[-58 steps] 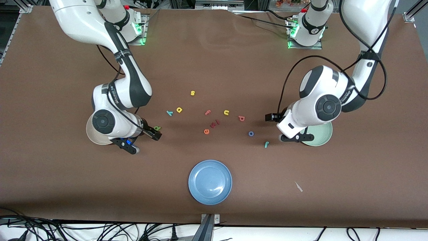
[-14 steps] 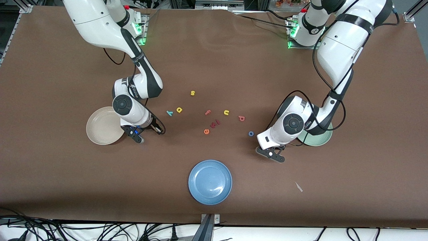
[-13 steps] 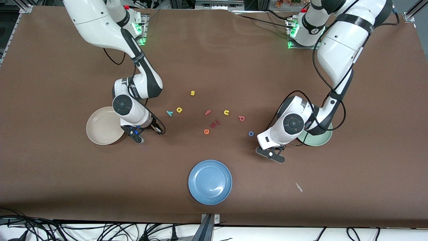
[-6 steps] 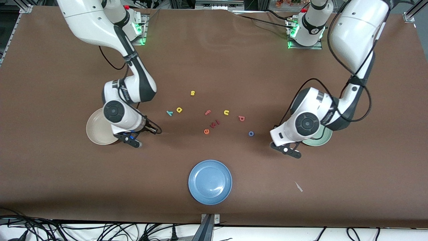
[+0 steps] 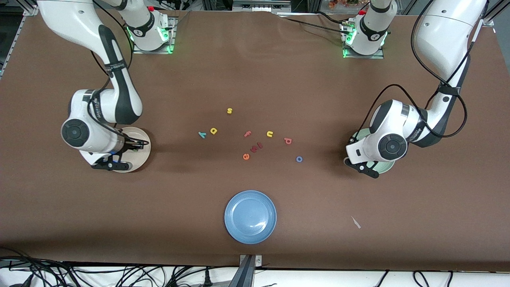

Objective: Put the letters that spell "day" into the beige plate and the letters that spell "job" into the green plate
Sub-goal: 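Drop p on cream plate with the right gripper while the left gripper drops J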

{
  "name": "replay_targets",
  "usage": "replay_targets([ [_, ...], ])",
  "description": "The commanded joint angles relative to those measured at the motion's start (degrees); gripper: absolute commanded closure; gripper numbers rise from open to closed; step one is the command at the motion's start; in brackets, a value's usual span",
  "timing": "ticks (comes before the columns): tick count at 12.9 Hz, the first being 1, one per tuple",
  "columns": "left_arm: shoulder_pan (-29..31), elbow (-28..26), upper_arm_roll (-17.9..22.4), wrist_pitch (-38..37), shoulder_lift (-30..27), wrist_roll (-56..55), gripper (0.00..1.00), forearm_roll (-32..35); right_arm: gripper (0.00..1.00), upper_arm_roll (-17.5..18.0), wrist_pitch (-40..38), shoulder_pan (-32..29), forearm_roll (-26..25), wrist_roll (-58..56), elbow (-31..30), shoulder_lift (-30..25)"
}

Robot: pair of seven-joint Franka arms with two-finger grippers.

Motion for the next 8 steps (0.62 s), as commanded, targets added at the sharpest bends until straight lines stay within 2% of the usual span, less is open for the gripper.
replay_targets([
  [1, 5.2, -11.3, -0.8, 10.2, -4.7, 4.2, 1.00, 1.6, 1.00, -2.2, 4.9, 0.2, 0.3, -10.9, -4.3, -1.1],
  [2, 7.1, -13.7, -0.8, 12.9, -4.7, 6.2, 1.00, 1.6, 1.00, -2.3, 8.0, -0.5, 0.4, -14.3, -5.8, -1.0],
  [3, 8.5, -16.1, -0.8, 16.1, -4.7, 7.2, 1.00, 1.6, 0.87, -2.3, 9.3, -1.0, 0.4, -15.6, -6.5, -0.9],
  [4, 9.9, -17.9, -0.9, 18.9, -4.7, 7.9, 1.00, 1.6, 0.39, -2.2, 9.0, -1.0, 0.4, -15.7, -6.5, -0.9],
  [5, 10.0, -18.5, -1.2, 19.2, -5.0, 8.0, 1.00, 1.6, 0.00, -2.0, 8.4, -1.0, 0.4, -15.8, -6.4, -1.2],
  [6, 10.1, -18.6, -1.6, 18.8, -5.9, 8.0, 0.82, 1.5, 0.00, -1.5, 6.4, -0.7, 0.4, -15.7, -6.1, -1.7],
  [7, 10.1, -18.4, -1.6, 18.1, -6.1, 8.0, 0.33, 1.5, 0.00, -0.6, 4.2, -0.5, 0.4, -15.2, -5.2, -2.6],
  [8, 10.1, -18.4, -1.6, 17.8, -6.7, 8.1, 0.00, 1.5, 0.00, 0.4, 2.1, -0.4, 0.4, -14.8, -4.6, -3.2],
])
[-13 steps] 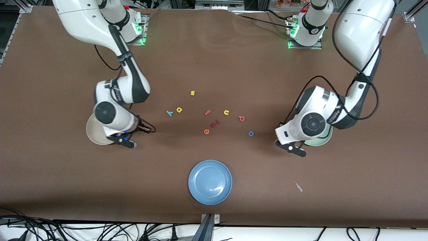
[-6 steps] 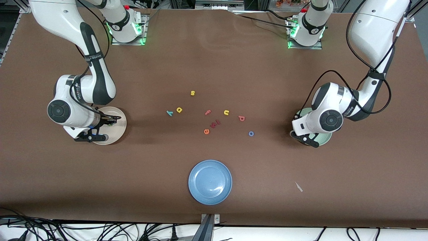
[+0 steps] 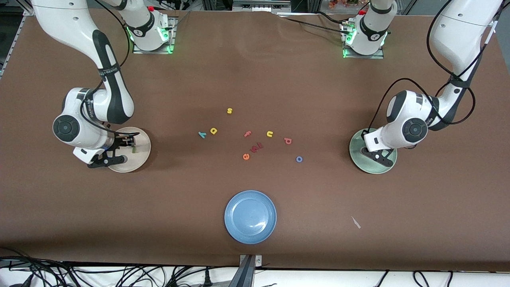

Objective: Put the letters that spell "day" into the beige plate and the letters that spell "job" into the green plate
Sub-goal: 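Drop p on cream plate with the right gripper while the left gripper drops J, then grasp cyan y with the right gripper while the left gripper grasps blue o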

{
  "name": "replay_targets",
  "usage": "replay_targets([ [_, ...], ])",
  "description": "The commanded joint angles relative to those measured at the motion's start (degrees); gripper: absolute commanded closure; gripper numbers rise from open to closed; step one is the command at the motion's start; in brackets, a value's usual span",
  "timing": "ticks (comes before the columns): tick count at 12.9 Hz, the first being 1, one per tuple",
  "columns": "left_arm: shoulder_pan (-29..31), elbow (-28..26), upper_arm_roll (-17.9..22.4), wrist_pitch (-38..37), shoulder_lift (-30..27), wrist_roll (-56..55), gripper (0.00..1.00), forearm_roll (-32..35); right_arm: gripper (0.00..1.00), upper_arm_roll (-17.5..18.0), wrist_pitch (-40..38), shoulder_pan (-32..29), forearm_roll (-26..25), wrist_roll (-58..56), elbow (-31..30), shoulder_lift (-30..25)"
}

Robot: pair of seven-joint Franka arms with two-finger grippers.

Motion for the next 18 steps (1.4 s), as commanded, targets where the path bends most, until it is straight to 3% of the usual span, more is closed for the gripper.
replay_targets([
  [1, 0.5, -1.7, -0.7, -0.7, -3.3, 0.6, 0.00, 1.5, 0.00, 2.2, -4.8, 0.3, 0.2, -1.1, 0.7, -3.0],
  [5, 0.1, 0.4, -3.3, -7.7, -8.7, -0.1, 0.00, 0.7, 0.00, 7.6, -5.3, 0.3, 0.0, -9.0, 0.9, -4.0],
  [8, -0.2, 5.1, -6.5, -11.5, -8.7, -2.0, 0.00, -2.3, 0.00, 12.4, -2.5, 0.3, -0.4, -10.3, 0.3, -4.1],
  [10, -1.7, 7.3, -7.4, -11.5, -7.8, -6.2, 0.00, -6.2, 0.00, 13.4, 2.3, 0.3, -0.5, -10.6, -2.4, -4.3],
  [15, -8.9, 17.3, -7.4, -11.5, 0.0, -23.9, 0.00, -6.1, 0.00, 19.5, 12.2, 0.6, -0.6, -10.4, -7.5, -5.2],
  [18, -13.0, 23.4, -7.3, -11.0, 5.2, -33.1, 0.01, -5.3, 0.00, 20.2, 12.4, 2.1, -2.7, -10.7, -7.4, -4.7],
])
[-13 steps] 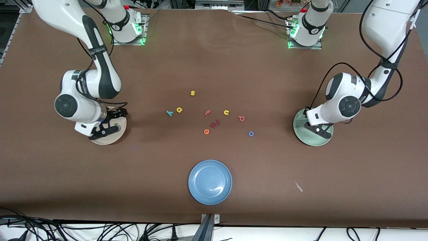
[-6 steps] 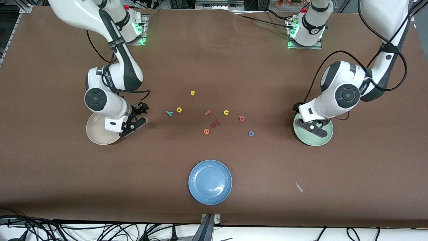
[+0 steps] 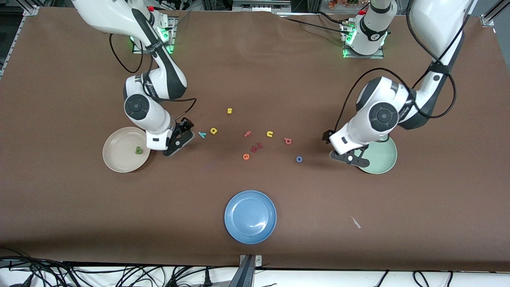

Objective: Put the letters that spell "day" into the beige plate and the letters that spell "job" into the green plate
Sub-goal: 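Grasp cyan y with the right gripper while the left gripper grasps blue o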

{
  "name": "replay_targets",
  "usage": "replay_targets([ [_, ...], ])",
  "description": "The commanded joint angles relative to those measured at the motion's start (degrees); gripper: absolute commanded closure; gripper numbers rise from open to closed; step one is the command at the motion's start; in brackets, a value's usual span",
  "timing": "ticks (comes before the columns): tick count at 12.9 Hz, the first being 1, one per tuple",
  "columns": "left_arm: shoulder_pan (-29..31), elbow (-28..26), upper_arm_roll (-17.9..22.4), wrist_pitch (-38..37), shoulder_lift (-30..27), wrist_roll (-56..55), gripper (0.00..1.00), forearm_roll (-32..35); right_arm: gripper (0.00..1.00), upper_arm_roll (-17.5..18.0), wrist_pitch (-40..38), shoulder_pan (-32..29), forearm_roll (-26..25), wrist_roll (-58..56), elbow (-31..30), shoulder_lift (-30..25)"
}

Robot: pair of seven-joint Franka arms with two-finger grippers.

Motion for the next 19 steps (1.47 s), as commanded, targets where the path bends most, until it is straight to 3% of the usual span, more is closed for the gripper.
replay_targets([
  [1, -3.5, 8.1, 0.2, -0.7, 7.0, -6.9, 0.09, 0.1, 0.00, 0.3, 1.0, 2.7, -3.3, -0.8, -1.8, -1.7],
  [3, -6.2, 9.4, 0.5, -0.3, 9.7, -8.6, 0.33, -0.1, 0.00, 0.2, 2.5, 4.1, -5.7, -0.4, -1.8, -0.6],
  [6, -6.8, 8.6, 0.6, 8.8, 12.8, -9.4, 0.36, 0.6, 0.00, 0.3, 4.6, 4.5, -6.2, -0.4, -1.9, 1.2],
  [12, -9.8, 9.0, 2.0, 13.2, 16.7, -15.2, 0.35, 7.3, 0.03, 0.3, 7.9, 6.1, -6.2, -0.7, -1.8, 4.3],
  [15, -10.7, 9.1, 2.1, 13.4, 18.1, -18.7, 0.36, 11.0, 0.11, 0.3, 8.0, 6.6, -6.3, -0.8, -1.7, 4.6],
  [17, -10.7, 9.1, 2.1, 13.4, 18.3, -18.9, 0.37, 11.8, 0.22, 0.3, 8.0, 6.8, -6.3, -0.9, -1.6, 4.7],
  [19, -10.7, 9.1, 2.2, 13.4, 18.5, -18.9, 0.48, 11.9, 0.31, 0.3, 8.0, 7.0, -6.3, -0.8, -1.7, 4.8],
])
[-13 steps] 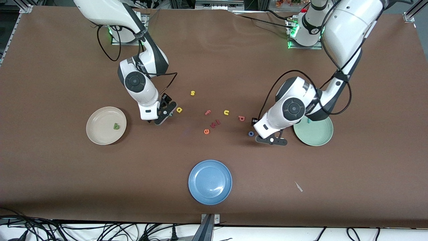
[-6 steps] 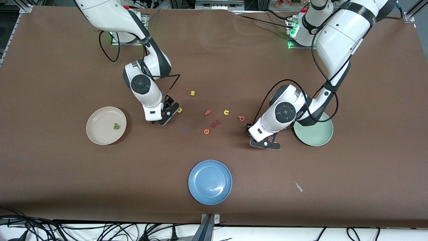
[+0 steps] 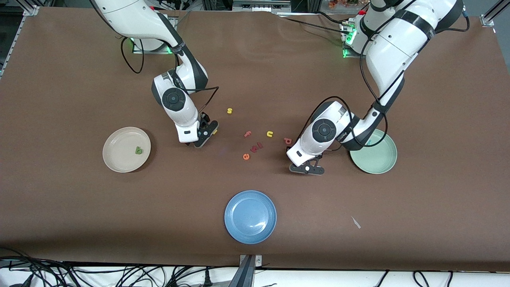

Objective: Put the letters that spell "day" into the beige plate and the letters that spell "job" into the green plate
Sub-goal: 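Grasp cyan y with the right gripper while the left gripper grasps blue o, then drop y on cream plate with the right gripper while the left gripper drops o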

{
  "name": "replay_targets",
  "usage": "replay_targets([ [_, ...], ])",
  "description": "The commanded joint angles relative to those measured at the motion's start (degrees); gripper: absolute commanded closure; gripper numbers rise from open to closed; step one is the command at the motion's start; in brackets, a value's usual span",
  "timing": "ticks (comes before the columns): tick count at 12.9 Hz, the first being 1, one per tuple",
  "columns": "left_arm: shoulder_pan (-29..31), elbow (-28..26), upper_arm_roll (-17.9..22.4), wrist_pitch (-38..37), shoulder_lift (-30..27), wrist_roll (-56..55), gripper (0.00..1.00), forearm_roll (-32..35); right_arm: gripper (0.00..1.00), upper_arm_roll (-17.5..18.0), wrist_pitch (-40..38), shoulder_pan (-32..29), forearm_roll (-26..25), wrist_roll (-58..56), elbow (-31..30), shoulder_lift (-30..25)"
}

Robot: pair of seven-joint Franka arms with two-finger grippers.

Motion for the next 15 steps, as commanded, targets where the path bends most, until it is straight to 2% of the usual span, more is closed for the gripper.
replay_targets([
  [1, -0.4, 1.3, 0.4, 0.1, 0.8, -1.2, 0.57, 2.1, 0.34, -0.1, 1.0, 0.4, -0.6, -0.6, -0.4, 0.2],
  [3, -0.4, 1.4, 0.4, 0.1, 0.8, -1.2, 0.84, 2.1, 0.36, -0.1, 1.0, 0.5, -0.6, -0.5, -0.4, 0.3],
  [4, -0.4, 1.4, 0.4, 0.1, 0.8, -1.2, 0.94, 2.1, 0.39, -0.1, 1.0, 0.5, -0.6, -0.5, -0.4, 0.3],
  [6, -0.1, 1.4, 0.4, 0.0, 0.4, -1.2, 0.96, 2.1, 0.50, -0.1, 1.0, 0.6, -0.6, -0.5, -0.4, 0.4],
  [8, 0.5, 1.3, 0.3, -1.0, -0.6, -1.3, 1.00, 2.0, 0.66, -0.1, 1.0, 0.6, -0.6, -0.5, -0.4, 0.4],
  [12, 0.7, 1.1, 0.2, -7.0, -4.3, -1.0, 1.00, 2.1, 0.91, -0.1, 1.0, 1.0, -0.6, -0.4, -0.3, 0.4],
  [15, 2.1, 1.0, 0.1, -13.4, -7.9, -0.8, 1.00, 2.0, 1.00, -0.1, 1.0, 0.9, -0.5, -0.2, -0.2, 0.4],
])
